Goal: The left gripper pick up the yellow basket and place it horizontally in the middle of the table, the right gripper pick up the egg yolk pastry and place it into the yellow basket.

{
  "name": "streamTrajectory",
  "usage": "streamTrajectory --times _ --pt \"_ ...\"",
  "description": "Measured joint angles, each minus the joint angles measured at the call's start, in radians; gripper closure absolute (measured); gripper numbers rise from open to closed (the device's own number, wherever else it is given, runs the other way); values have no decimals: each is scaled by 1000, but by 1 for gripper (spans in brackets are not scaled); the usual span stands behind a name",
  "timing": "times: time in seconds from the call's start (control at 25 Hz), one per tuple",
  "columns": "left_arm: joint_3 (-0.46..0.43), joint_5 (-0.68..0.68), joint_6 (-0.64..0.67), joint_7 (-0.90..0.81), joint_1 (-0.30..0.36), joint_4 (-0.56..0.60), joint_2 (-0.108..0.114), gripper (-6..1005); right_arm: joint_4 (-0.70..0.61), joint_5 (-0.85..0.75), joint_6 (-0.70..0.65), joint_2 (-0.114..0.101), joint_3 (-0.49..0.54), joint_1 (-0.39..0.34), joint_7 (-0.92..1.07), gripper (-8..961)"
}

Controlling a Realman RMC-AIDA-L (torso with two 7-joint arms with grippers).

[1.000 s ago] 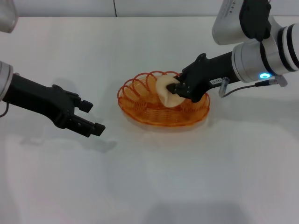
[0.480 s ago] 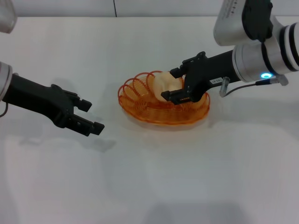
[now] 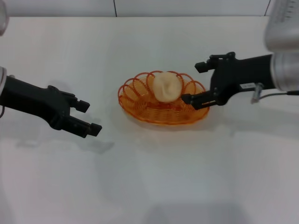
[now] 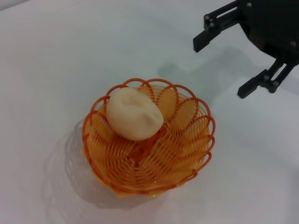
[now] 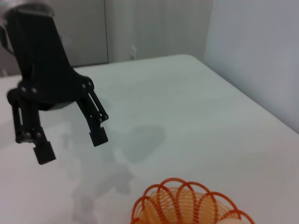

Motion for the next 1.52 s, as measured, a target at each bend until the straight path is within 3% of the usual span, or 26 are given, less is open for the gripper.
streamTrajectory --times 0.4,0.84,1.24,1.52 --pt "-1 -3 7 33 16 -1 -1 119 19 131 -180 -2 160 -103 -137 79" --pt "-24 -39 15 102 13 -5 -7 119 66 198 -236 -5 188 -117 -223 81" --pt "-19 -50 30 172 -17 -20 -33 119 69 197 -246 -5 190 -114 -223 81" --pt "-20 -65 37 176 -17 -19 -34 119 65 193 -258 -5 191 -112 -220 81"
